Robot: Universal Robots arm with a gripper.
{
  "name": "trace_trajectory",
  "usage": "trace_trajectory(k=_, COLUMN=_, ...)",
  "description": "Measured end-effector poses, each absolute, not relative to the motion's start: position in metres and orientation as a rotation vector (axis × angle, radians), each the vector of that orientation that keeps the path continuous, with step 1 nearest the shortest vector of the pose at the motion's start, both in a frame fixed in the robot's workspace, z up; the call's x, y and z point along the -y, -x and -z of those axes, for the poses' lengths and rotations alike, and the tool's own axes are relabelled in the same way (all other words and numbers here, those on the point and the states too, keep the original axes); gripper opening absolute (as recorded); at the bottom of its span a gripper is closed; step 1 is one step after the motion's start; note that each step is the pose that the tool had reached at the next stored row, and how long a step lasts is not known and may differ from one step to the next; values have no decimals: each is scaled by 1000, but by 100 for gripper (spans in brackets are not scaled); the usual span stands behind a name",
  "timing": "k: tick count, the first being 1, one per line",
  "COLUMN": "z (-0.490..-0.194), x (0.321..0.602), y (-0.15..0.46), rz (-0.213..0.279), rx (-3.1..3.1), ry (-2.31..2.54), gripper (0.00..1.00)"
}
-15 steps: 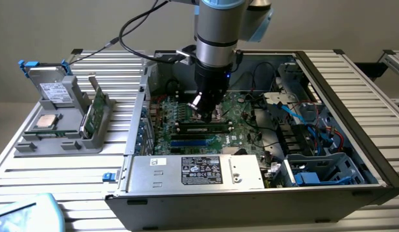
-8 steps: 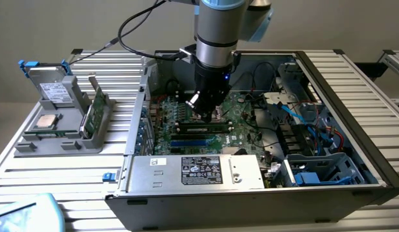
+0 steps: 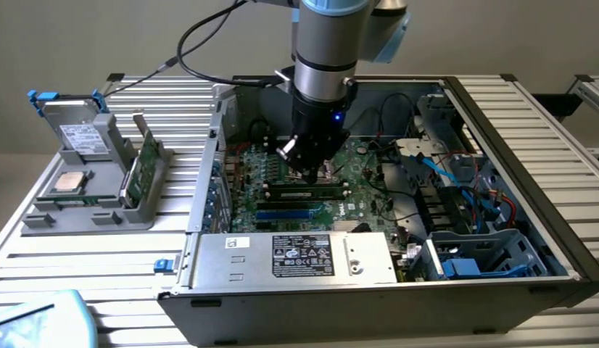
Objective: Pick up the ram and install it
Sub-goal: 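Press down the ram until it locks into place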
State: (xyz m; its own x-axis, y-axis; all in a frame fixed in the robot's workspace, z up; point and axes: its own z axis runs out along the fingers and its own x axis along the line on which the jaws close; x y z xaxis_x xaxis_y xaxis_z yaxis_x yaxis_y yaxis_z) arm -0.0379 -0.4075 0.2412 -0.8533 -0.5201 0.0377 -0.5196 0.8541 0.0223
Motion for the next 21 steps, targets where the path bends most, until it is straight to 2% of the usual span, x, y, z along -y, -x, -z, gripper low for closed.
trace_trajectory(k=21, z=-240, x=408, y=38, rz=29, rx=3090, ry=-270, gripper=11)
